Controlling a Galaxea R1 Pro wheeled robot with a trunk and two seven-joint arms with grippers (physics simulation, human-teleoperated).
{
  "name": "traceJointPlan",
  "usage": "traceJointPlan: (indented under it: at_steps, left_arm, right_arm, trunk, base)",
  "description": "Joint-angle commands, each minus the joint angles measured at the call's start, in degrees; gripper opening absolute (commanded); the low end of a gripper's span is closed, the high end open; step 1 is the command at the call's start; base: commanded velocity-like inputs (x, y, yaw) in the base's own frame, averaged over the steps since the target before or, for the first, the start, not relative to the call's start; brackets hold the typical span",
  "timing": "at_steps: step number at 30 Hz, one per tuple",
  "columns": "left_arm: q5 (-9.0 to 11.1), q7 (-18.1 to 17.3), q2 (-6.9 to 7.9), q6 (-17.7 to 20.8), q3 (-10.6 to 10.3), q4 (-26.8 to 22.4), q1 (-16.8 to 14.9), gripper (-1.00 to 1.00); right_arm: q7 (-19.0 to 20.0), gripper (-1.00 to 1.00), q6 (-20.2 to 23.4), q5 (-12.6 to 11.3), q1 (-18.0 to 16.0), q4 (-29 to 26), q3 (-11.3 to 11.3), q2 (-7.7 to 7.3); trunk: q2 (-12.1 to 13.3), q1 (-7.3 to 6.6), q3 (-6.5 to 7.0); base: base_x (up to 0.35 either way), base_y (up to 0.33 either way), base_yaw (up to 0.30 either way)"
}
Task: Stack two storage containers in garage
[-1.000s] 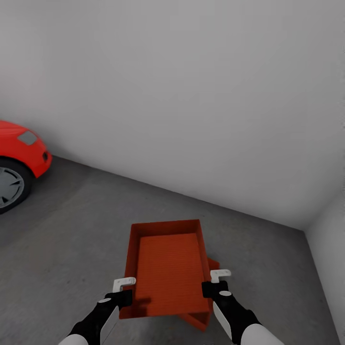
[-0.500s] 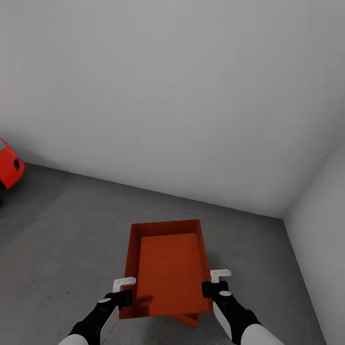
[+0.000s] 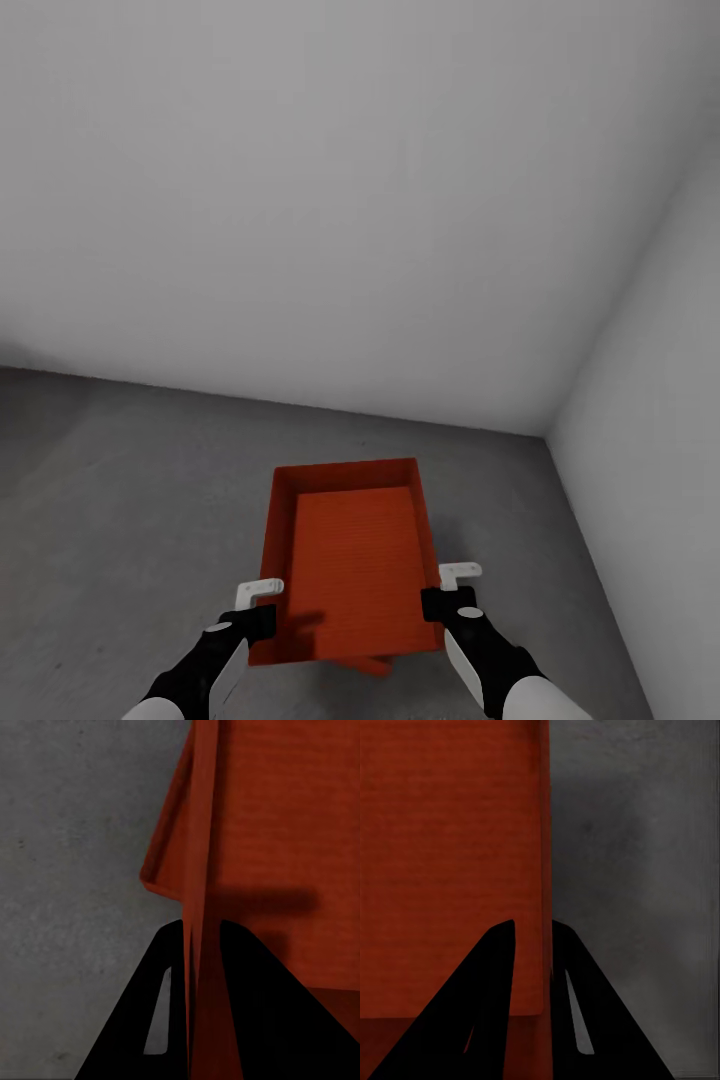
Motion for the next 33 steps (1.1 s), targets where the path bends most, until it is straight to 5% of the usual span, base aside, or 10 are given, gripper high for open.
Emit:
traceJointPlan:
  at_steps: [1,18,33]
  left_arm:
    - [-1.1,-1.7,0.03,0.3,-1.3,-0.2,0.1,-1.0]
    - [-1.1,-1.7,0.03,0.3,-1.3,-0.2,0.1,-1.0]
    - [-1.1,-1.7,0.03,0.3,-1.4,-0.2,0.1,-1.0]
  right_arm:
    - [-0.3,-1.0,0.4,1.0,-0.4,-0.1,-3.8,0.0]
    - [-0.4,-1.0,0.4,1.0,-0.4,-0.1,-3.8,-0.03]
    - [-0.3,-1.0,0.4,1.0,-0.4,-0.1,-3.8,-0.09]
  trunk:
    - [-0.1,0.03,-0.12]
    - [-0.1,0.03,-0.12]
    - [-0.1,0.03,-0.12]
  base:
    - [0.0,0.0,-0.276]
    - [0.0,0.0,-0.271]
    - [0.04,0.179,-0.028]
